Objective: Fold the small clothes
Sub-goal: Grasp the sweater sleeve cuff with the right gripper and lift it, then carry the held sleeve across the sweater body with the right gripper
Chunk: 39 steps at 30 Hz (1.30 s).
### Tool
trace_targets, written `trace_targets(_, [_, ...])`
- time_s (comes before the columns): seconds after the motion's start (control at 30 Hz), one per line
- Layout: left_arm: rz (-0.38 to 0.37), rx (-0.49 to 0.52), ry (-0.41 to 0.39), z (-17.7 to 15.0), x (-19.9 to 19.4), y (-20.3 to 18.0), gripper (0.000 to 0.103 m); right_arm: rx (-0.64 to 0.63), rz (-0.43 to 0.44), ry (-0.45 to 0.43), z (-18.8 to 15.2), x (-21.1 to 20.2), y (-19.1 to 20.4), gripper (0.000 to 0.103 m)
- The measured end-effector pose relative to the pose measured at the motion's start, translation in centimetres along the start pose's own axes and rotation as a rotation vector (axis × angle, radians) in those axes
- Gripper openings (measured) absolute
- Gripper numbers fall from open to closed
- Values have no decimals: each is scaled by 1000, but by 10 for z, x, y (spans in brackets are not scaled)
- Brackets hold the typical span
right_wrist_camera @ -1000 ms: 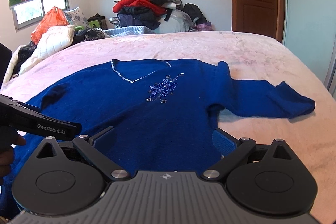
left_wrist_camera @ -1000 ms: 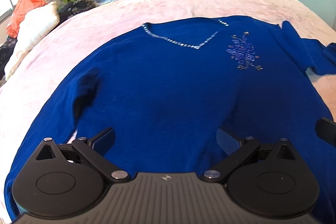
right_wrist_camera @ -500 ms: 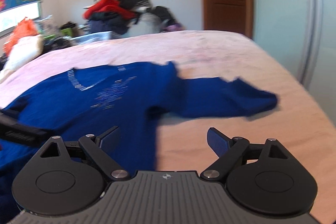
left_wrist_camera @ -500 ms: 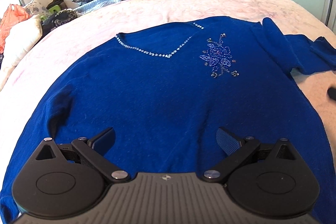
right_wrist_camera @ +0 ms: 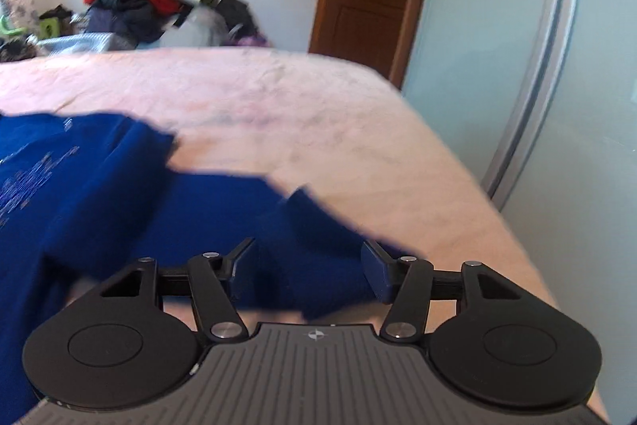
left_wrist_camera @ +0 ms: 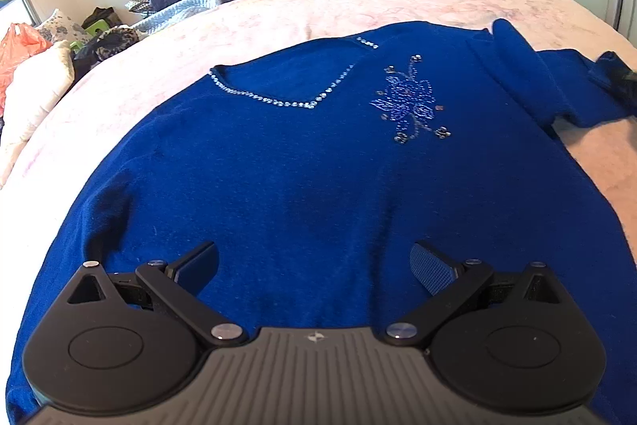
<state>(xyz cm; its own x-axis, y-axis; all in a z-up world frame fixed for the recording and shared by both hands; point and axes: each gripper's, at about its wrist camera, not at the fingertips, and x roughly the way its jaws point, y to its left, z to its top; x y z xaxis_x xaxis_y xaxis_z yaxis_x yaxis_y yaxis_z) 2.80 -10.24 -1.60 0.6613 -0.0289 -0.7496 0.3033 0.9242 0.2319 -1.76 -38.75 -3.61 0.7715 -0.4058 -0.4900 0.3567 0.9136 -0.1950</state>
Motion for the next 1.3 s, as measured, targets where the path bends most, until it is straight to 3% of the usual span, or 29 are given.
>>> trace_targets(0.1, [-4, -12, 11, 2, 4, 1, 103, -71, 15, -11, 9, 12, -8, 65])
trace_targets(0.23, [-9, 3, 21, 0, 6, 0, 103, -23, 179, 102, 15, 36, -26, 63])
trace_targets(0.27, [-7, 8, 19, 0, 6, 0, 103, 20, 231, 115, 15, 39, -32, 57])
trace_targets(0.33, [2, 11, 14, 1, 6, 1, 103, 81, 268, 115, 14, 35, -41, 23])
trace_targets(0.4, [10, 3, 16, 1, 8, 3, 103, 93, 256, 83, 15, 25, -44, 8])
trace_targets(0.47, [12, -8, 24, 2, 10, 6, 103, 145, 262, 32, 18, 12, -51, 7])
trace_targets(0.7, [14, -19, 14, 0, 5, 13, 103, 423, 54, -200, 37, -32, -113, 6])
trace_targets(0.83, [21, -47, 16, 1, 6, 21, 103, 574, -58, -252, 27, -47, -145, 7])
trace_targets(1.0, [30, -73, 18, 2, 7, 30, 103, 586, -129, -235, 7, -53, -146, 7])
trace_targets(1.17, [51, -67, 3, 1, 5, 33, 103, 588, -207, -302, 7, -66, -148, 7])
trace_targets(1.3, [69, -78, 10, -1, 9, 35, 103, 478, -175, -343, 20, -76, -124, 7])
